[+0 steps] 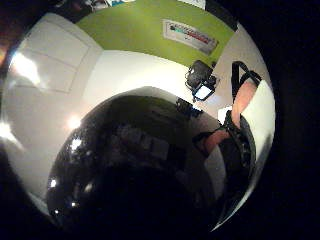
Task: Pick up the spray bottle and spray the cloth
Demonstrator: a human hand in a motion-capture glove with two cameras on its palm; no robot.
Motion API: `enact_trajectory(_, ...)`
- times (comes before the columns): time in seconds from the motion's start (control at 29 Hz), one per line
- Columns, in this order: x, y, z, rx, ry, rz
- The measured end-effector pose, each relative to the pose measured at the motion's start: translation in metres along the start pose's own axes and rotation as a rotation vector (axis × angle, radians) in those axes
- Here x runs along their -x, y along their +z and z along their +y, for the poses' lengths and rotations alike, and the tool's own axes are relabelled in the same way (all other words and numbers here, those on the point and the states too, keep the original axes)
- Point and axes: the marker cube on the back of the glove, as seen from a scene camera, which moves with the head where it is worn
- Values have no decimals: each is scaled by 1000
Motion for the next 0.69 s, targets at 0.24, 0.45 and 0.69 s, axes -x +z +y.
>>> enact_trajectory(0.24, 29, -26, 19, 19, -122, 111)
enact_trajectory(0.45, 69, -33, 28, 99, -240, 182)
enact_trajectory(0.69, 91, -25, 48, 270, -357, 370)
